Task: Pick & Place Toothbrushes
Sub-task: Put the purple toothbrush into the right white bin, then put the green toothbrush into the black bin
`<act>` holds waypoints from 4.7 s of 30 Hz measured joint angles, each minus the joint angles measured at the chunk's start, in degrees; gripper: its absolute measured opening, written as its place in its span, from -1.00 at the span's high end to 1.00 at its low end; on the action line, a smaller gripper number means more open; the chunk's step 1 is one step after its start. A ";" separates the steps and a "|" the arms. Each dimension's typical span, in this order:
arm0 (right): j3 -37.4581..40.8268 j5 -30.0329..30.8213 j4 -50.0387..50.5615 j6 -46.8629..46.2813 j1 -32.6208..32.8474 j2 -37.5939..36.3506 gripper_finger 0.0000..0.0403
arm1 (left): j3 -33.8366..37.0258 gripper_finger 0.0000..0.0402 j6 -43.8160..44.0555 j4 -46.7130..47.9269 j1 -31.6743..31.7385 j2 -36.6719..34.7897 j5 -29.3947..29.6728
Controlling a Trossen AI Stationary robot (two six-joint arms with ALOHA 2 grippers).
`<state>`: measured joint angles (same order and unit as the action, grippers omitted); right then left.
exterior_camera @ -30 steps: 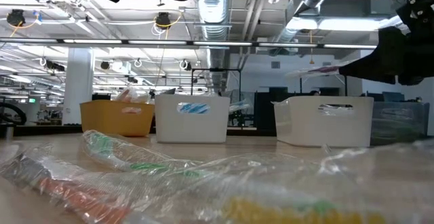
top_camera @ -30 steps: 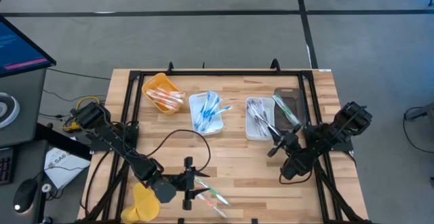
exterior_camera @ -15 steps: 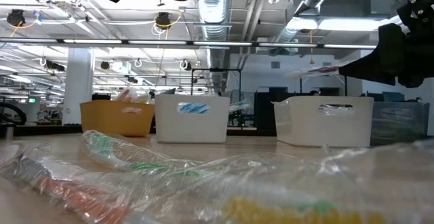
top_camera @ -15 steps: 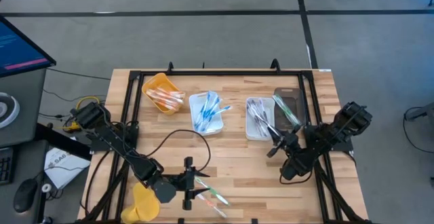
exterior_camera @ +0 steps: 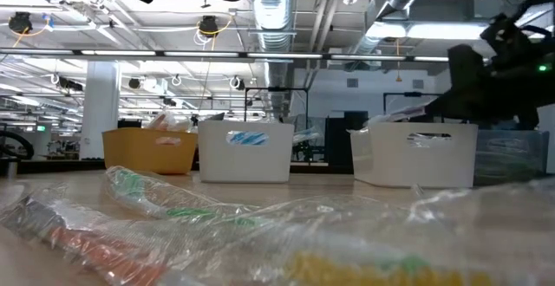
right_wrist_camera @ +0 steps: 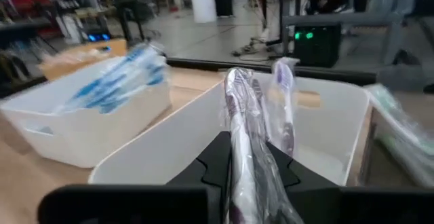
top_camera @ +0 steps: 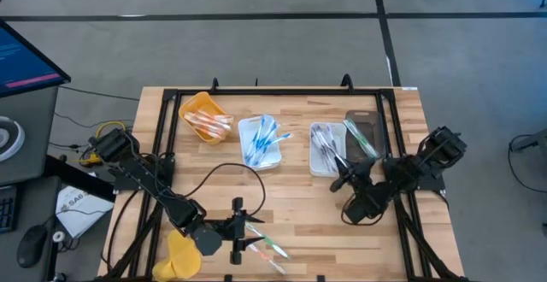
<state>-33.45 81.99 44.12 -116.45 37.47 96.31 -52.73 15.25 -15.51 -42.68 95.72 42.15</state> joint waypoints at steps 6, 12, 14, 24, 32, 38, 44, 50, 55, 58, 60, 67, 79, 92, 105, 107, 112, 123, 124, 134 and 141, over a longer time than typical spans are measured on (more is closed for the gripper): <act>-3.81 -1.15 -2.40 12.87 -2.36 0.00 0.85 | 0.00 0.01 0.00 0.00 0.02 0.00 0.00; -6.54 -7.78 -6.91 25.66 -6.46 0.00 0.84 | 0.00 0.01 0.02 0.00 0.00 0.00 0.00; -6.58 -10.17 -9.55 29.21 -8.05 0.00 0.80 | 0.01 0.01 0.02 0.00 0.02 0.00 0.00; -6.67 -11.21 -18.65 43.81 -10.54 -0.13 0.75 | 0.00 0.01 0.03 0.01 0.01 0.00 0.00; -6.69 -12.85 -19.52 44.90 -10.47 -0.20 0.73 | 0.00 0.01 0.19 0.00 0.00 0.00 0.00; -6.57 -15.95 -19.30 45.08 -10.45 -0.01 0.52 | 0.00 0.01 0.20 0.00 0.00 0.00 0.00; -6.45 -17.72 -19.19 45.15 -10.54 0.09 0.27 | 0.00 0.01 0.22 0.00 0.00 0.00 0.00; -6.46 -18.30 -19.19 45.16 -9.48 0.09 0.15 | 0.01 0.01 0.22 0.00 0.00 0.00 0.00; -6.47 -18.27 -19.12 45.14 -9.42 0.04 0.10 | 0.00 0.01 0.22 0.02 0.00 0.00 -0.01; -6.50 -18.20 -19.03 45.12 -9.42 0.04 0.11 | 0.00 0.01 0.22 0.02 0.00 0.00 -0.02; -6.54 -18.07 -18.91 45.12 -9.42 0.04 0.12 | 0.00 0.01 0.22 0.00 0.00 0.00 0.00; -11.99 -21.99 -9.13 45.05 -9.97 0.04 0.18 | 0.00 0.01 0.22 0.00 0.00 0.00 -0.01; -20.41 -29.82 2.62 43.11 -16.07 0.00 0.28 | 0.00 0.01 0.45 0.00 0.00 0.00 -0.02; -24.68 -34.20 9.82 47.61 -19.28 0.00 0.30 | 0.00 0.01 0.63 0.02 0.00 0.00 -0.02; -35.43 -33.95 23.57 46.17 -12.29 -0.04 0.32 | 0.01 0.01 0.15 -0.22 0.00 0.00 -0.02; -37.07 -33.94 23.44 47.53 -9.71 -0.05 0.31 | 0.01 0.01 0.20 -0.48 0.00 0.00 -0.02; -39.18 -33.94 21.76 49.43 -2.09 -0.07 0.33 | -0.04 0.01 0.44 -2.79 0.05 0.00 -0.36; -39.13 -31.98 15.16 50.76 11.82 0.42 0.33 | -0.03 0.01 -6.32 -2.34 -0.87 1.75 -10.29; -39.13 -31.62 14.52 51.56 12.31 0.42 0.34 | 0.00 0.01 -7.65 -2.26 -0.99 2.68 -10.34; -39.13 -30.53 6.52 60.82 12.95 0.42 0.36 | 0.02 0.01 -10.05 -2.25 0.61 9.77 -12.41; -39.13 -30.60 4.72 63.09 12.00 0.42 0.36 | 0.37 0.01 -8.64 1.94 1.54 9.77 -13.01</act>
<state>-72.58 51.40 48.84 -53.36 49.48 96.73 -52.36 6.61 -13.56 -41.13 105.49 29.14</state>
